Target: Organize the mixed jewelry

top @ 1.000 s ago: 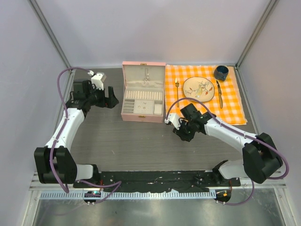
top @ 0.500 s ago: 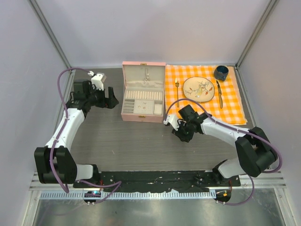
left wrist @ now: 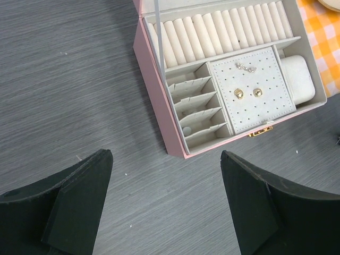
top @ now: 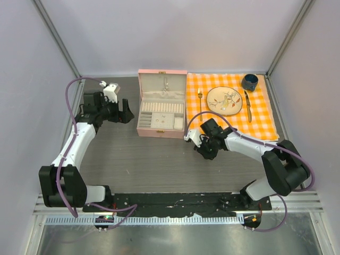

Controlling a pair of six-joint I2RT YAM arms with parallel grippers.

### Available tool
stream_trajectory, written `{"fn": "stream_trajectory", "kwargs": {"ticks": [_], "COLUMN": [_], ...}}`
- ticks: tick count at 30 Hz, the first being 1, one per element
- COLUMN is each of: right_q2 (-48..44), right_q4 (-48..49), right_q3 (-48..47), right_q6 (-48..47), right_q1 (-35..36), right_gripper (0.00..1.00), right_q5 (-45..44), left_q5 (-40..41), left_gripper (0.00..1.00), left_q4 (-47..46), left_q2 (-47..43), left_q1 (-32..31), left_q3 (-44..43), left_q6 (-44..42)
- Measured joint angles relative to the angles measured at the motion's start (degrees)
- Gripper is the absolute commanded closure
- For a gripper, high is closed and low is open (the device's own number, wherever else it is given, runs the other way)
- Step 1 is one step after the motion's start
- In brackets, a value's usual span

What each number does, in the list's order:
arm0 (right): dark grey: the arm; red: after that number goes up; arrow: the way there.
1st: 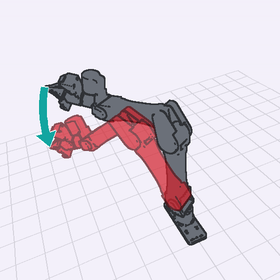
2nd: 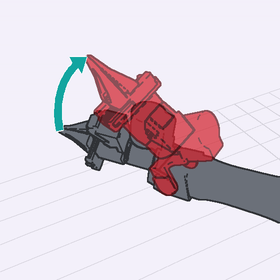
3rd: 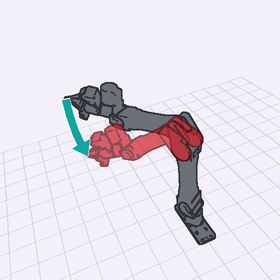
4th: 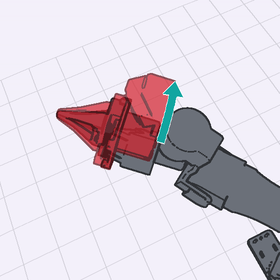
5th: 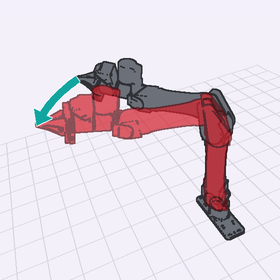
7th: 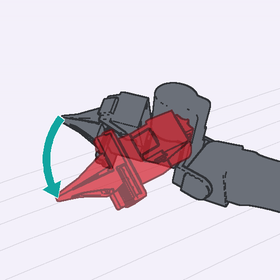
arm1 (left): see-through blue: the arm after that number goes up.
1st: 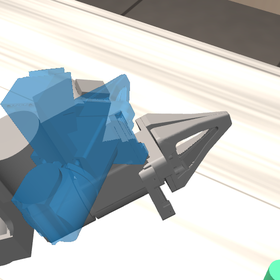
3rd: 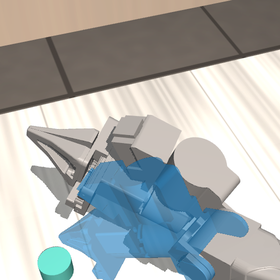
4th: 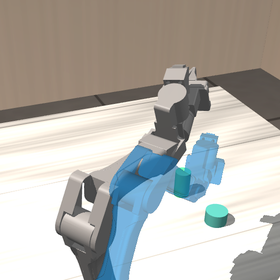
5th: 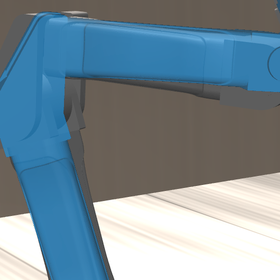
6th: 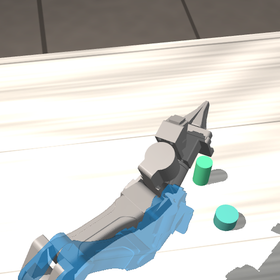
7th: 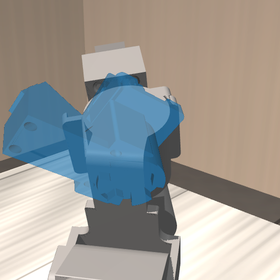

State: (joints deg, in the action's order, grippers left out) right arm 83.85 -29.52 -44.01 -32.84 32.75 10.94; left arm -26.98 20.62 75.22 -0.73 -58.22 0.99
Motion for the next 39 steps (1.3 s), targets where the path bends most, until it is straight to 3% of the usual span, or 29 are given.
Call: {"fn": "stream_trajectory", "kwargs": {"ticks": [10, 19, 26, 33, 39], "right_q2": [0.52, 0.83, 0.81, -0.66, -0.76], "right_q4": [0.37, 0.37, -0.55, -3.17, -0.28], "right_q3": [-0.02, -0.2, -1.44, -11.78, -21.49], "right_q6": [0.02, 0.22, 0.39, 1.57, 1.55], "right_q1": [-0.02, -0.13, -0.15, 0.35, 5.14], "right_gripper": [0.78, 0.96, 0.99, 0.99, 0.99], "right_q5": [-0.28, 0.13, -1.6, -7.61, -17.46], "left_q5": [0.22, 0.42, 0.44, 0.81, 1.51], "left_gripper": [0.13, 0.13, 0.13, 0.13, 0.12], "left_q4": [-0.04, -0.04, -0.07, -0.11, -0.22], "left_q2": [0.0, 0.0, 0.0, 0.0, 0.0], "left_q1": [0.0, 0.0, -0.02, 0.0, 0.0], "left_q3": [0.33, 0.42, 0.44, 0.44, 0.44], "left_q6": [0.0, -0.48, -1.49, -1.51, -1.46]}}
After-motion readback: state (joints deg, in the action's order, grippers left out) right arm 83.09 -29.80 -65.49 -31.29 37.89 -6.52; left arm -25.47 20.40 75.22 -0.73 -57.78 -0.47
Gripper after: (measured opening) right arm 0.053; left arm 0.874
